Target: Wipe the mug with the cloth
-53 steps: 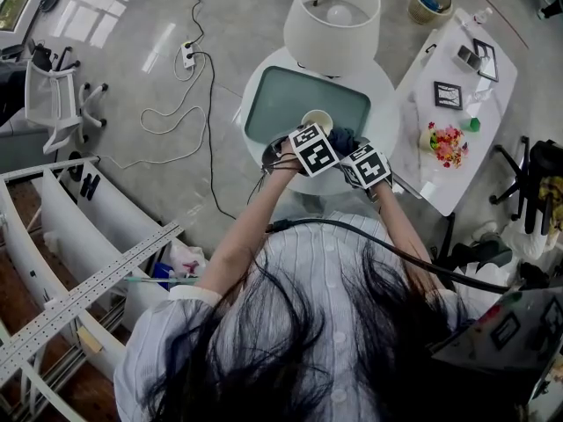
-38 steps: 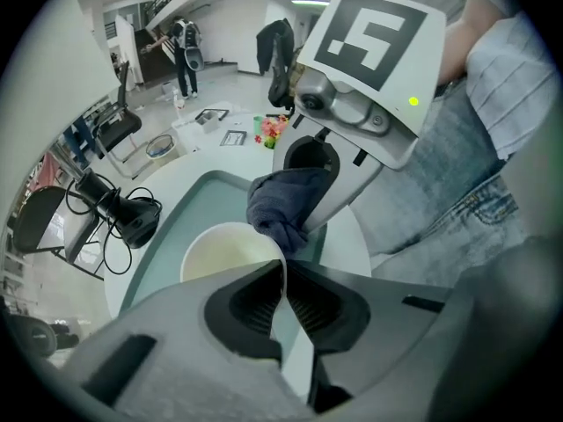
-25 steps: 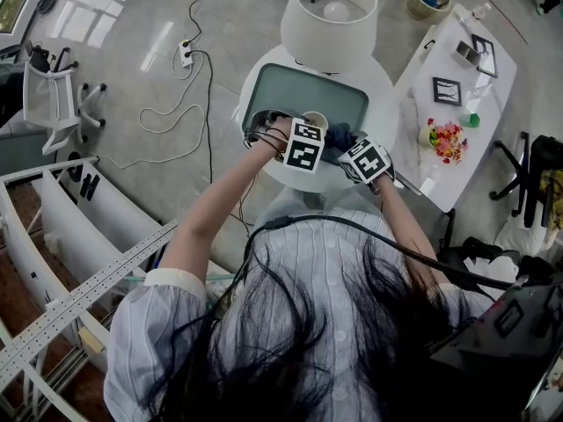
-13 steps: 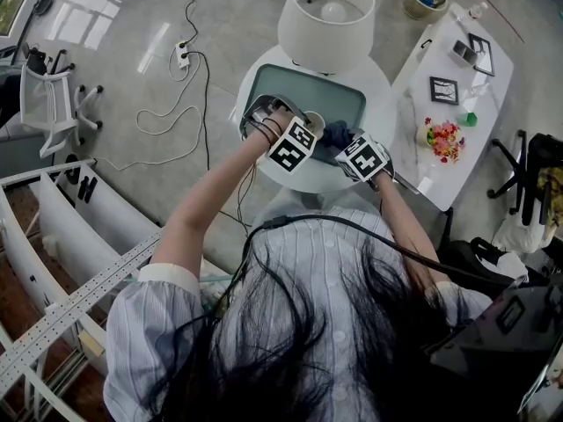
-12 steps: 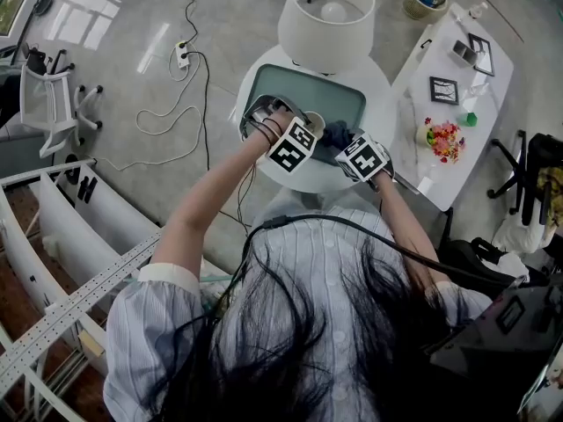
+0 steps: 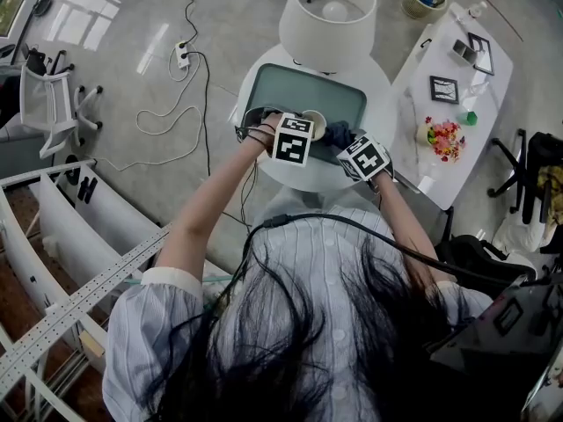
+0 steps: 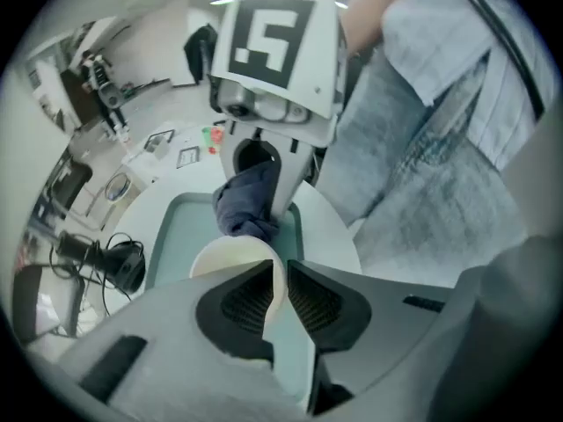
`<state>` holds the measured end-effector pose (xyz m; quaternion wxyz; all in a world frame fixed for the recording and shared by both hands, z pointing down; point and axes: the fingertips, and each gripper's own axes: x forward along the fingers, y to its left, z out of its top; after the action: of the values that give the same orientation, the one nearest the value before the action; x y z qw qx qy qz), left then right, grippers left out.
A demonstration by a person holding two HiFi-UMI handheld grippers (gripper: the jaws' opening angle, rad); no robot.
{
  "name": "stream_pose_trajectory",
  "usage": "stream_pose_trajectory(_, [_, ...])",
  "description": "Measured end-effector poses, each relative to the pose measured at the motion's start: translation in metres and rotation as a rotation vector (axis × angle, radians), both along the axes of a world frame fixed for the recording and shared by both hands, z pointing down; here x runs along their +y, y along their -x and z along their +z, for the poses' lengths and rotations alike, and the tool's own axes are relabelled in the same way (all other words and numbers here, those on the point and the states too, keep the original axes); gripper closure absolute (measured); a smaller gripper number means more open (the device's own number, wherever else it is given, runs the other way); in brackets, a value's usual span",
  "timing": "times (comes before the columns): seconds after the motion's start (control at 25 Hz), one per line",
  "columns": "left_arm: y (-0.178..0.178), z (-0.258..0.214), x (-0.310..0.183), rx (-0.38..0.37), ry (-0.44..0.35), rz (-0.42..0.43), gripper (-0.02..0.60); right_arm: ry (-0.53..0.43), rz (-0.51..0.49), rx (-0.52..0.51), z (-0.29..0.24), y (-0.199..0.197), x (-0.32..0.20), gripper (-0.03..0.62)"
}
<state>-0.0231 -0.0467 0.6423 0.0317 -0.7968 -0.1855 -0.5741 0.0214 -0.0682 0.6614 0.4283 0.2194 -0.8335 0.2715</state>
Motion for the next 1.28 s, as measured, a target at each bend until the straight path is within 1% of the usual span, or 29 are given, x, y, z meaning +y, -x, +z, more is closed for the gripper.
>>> stream_pose_trajectory(0.08, [-0.007,-0.011,-0.002,0.043,0.058,-0.150,0.546,0.003,0.009,-0.003,0.001,0.000,0.000,0.500])
stream_pose_trajectory(0.16, [-0.011,-0.018,-0.004,0.077,0.085,-0.272,0.546,0.006,0.016,-0.006,0.001,0.002,0.000,0.500])
stream_pose_trajectory(0.24, [-0.013,-0.020,-0.007,0.090,0.078,-0.388,0.546,0.008,0.022,-0.009,0.001,0.002,0.001,0.500])
stream_pose_trajectory(0.32, [-0.013,-0.018,-0.011,0.079,0.067,-0.519,0.545,0.011,0.027,-0.011,0.001,0.002,0.000,0.500])
stream_pose_trajectory(0.4, [-0.014,-0.015,-0.012,0.069,0.075,-0.653,0.538,0.014,0.030,-0.011,0.001,0.002,0.000,0.500])
stream_pose_trajectory(0.52, [-0.018,-0.013,-0.011,0.092,0.109,-0.846,0.492,0.014,0.031,-0.010,0.001,0.002,0.001,0.500])
stream_pose_trajectory(0.6, [-0.021,-0.011,-0.011,0.111,0.125,-0.949,0.491,0.015,0.034,-0.013,0.002,0.002,0.000,0.500])
stream_pose_trajectory(0.64, [-0.022,-0.010,-0.013,0.118,0.123,-0.987,0.491,0.016,0.037,-0.015,0.003,0.002,0.000,0.500])
stream_pose_trajectory(0.72, [-0.024,-0.006,-0.016,0.123,0.102,-1.025,0.491,0.019,0.043,-0.021,0.003,0.003,-0.001,0.500])
stream_pose_trajectory(0.8, [-0.024,0.000,-0.018,0.116,0.072,-1.019,0.491,0.023,0.049,-0.028,0.003,0.003,-0.001,0.500])
stream_pose_trajectory(1.0, [-0.016,0.014,-0.022,0.054,-0.018,-0.952,0.491,0.029,0.057,-0.033,0.002,0.004,0.000,0.500])
stream_pose_trajectory(1.08, [-0.013,0.017,-0.023,0.042,-0.048,-0.922,0.494,0.029,0.058,-0.037,0.002,0.004,-0.001,0.500])
stream_pose_trajectory(1.2, [-0.014,0.020,-0.023,0.031,-0.068,-0.878,0.500,0.030,0.060,-0.041,0.002,0.004,0.000,0.500])
stream_pose_trajectory(1.28, [-0.014,0.021,-0.021,0.023,-0.086,-0.829,0.511,0.030,0.062,-0.043,0.002,0.004,0.000,0.500])
